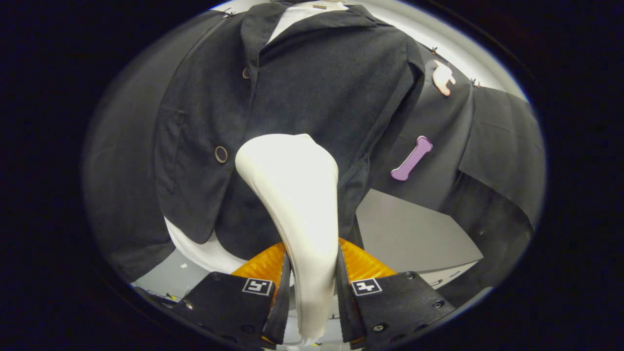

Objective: Iron the clothes twice with a garment steamer, once on the left side and once on the right side.

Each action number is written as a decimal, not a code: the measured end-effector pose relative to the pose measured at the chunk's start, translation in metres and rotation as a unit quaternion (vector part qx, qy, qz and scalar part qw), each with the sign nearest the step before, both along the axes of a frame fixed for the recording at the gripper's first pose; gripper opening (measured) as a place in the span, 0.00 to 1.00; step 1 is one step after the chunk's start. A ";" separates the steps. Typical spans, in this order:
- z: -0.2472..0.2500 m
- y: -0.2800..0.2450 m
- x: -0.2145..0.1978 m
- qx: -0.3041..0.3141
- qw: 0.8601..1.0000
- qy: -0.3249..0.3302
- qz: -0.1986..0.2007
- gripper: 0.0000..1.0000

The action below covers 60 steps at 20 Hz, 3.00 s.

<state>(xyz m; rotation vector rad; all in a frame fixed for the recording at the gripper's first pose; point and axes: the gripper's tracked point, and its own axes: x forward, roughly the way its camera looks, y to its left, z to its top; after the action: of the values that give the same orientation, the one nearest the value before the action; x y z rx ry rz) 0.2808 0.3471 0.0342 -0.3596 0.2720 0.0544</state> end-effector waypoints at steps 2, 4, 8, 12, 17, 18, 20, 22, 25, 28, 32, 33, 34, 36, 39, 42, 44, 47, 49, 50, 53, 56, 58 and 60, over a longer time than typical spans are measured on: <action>-0.006 0.003 -0.003 0.008 1.000 0.003 0.010 0.45; -0.011 0.008 -0.007 0.017 1.000 0.009 0.019 0.45; -0.031 0.006 -0.006 0.029 0.999 0.031 0.022 0.45; -0.045 0.001 -0.001 0.030 0.998 0.045 0.016 0.46; -0.059 -0.002 0.003 0.015 0.998 0.056 0.013 0.45; -0.063 -0.002 0.004 0.014 0.998 0.059 0.013 0.46; -0.073 -0.004 0.004 0.013 0.997 0.070 0.011 0.46; -0.086 -0.010 0.006 0.010 0.997 0.080 0.009 0.46; -0.104 -0.015 0.004 0.005 0.996 0.092 0.011 0.46; -0.119 -0.016 0.002 0.012 0.994 0.109 0.013 0.45; -0.119 -0.018 -0.004 0.027 0.993 0.109 0.026 0.45; -0.116 -0.020 -0.006 0.035 0.993 0.107 0.029 0.45; -0.112 -0.022 -0.009 0.043 0.993 0.102 0.033 0.45; -0.098 -0.022 -0.016 0.062 0.993 0.089 0.044 0.45; -0.068 -0.027 -0.031 0.082 0.993 0.068 0.059 0.45; -0.036 -0.030 -0.044 0.100 0.992 0.046 0.068 0.45; -0.011 -0.029 -0.051 0.110 0.991 0.031 0.075 0.45; 0.026 -0.024 -0.062 0.126 0.988 0.009 0.087 0.45; 0.053 -0.019 -0.067 0.136 0.986 -0.006 0.097 0.45; 0.069 -0.013 -0.067 0.140 0.985 -0.016 0.103 0.45; 0.118 0.006 -0.070 0.150 0.980 -0.046 0.120 0.45; 0.170 0.030 -0.070 0.156 0.975 -0.079 0.135 0.45; 0.205 0.045 -0.074 0.157 0.972 -0.101 0.140 0.45; 0.240 0.066 -0.077 0.157 0.969 -0.122 0.148 0.45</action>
<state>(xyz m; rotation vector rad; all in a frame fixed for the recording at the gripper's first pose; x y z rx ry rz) 0.2041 0.4131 0.2743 -0.0866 -0.0371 0.3409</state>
